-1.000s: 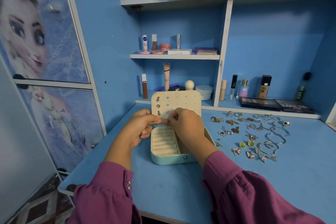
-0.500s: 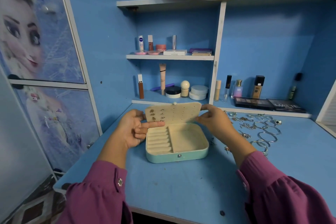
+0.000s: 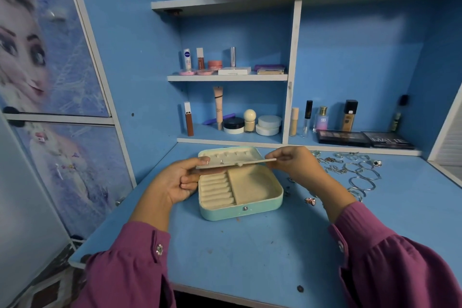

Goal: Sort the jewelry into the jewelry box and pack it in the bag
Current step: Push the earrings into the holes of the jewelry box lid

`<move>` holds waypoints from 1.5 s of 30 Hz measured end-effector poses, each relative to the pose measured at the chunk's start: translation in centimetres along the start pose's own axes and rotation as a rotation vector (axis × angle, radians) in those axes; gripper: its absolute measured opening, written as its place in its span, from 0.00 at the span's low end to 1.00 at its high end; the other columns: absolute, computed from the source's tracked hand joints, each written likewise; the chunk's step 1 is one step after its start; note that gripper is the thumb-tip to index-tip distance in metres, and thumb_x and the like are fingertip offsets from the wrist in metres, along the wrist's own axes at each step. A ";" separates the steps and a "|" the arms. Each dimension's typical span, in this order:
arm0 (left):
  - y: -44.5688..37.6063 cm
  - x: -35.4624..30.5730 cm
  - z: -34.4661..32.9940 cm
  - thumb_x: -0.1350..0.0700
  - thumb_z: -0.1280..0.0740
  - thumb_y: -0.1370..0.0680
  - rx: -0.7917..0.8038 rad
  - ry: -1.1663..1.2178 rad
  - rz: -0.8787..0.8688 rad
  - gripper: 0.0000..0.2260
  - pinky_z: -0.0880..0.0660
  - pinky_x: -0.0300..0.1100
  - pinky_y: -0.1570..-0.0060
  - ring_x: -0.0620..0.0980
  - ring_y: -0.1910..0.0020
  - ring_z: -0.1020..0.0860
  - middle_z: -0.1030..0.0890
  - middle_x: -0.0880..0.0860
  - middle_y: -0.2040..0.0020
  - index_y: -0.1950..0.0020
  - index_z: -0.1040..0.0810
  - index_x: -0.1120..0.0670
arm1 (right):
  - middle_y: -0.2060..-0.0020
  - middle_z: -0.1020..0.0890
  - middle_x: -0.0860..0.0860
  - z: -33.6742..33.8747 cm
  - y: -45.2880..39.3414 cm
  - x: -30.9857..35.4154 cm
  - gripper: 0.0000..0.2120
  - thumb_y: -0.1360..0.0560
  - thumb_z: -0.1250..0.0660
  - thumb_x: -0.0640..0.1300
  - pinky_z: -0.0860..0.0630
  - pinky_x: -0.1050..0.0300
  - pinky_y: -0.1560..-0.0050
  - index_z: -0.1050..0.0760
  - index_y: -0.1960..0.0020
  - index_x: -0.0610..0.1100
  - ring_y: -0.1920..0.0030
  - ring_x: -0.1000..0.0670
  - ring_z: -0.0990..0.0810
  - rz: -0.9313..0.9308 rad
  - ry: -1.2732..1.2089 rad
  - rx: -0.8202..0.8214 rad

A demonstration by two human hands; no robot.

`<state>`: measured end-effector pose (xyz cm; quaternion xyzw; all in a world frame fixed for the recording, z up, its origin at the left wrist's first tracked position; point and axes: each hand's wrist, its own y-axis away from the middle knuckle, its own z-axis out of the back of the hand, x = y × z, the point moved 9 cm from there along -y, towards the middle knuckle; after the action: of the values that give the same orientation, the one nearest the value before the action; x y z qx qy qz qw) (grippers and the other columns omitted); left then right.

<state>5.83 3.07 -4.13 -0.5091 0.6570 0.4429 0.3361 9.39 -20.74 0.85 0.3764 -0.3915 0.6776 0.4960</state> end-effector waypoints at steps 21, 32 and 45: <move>-0.2 -1.0 0.8 0.68 0.38 0.24 -0.066 -0.151 -0.088 0.10 0.46 0.29 0.86 0.40 0.85 0.42 0.28 0.55 0.62 0.49 0.23 0.56 | 0.60 0.15 0.58 1.7 1.5 -1.7 0.05 0.33 0.24 0.45 0.21 0.55 0.50 0.17 0.63 0.55 0.56 0.55 0.19 -0.066 0.640 0.315; -0.1 -1.0 0.8 0.68 0.38 0.24 -0.076 -0.140 -0.088 0.10 0.45 0.28 0.86 0.39 0.85 0.41 0.26 0.54 0.63 0.50 0.23 0.56 | 0.60 0.16 0.53 0.9 1.9 -1.7 0.01 0.30 0.28 0.47 0.19 0.54 0.54 0.19 0.61 0.52 0.58 0.51 0.18 -0.091 0.789 0.361; 0.2 -1.0 0.6 0.69 0.37 0.24 -0.080 -0.150 -0.086 0.10 0.45 0.30 0.86 0.40 0.85 0.41 0.29 0.49 0.72 0.49 0.24 0.56 | 0.56 0.16 0.51 -4.9 -0.7 4.7 0.10 0.24 0.35 0.40 0.28 0.65 0.63 0.19 0.62 0.44 0.62 0.56 0.23 0.121 0.353 0.153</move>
<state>5.86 4.06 -3.42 -0.5153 0.5893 0.4906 0.3827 8.43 -14.42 3.16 0.2641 -0.2677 0.7893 0.4853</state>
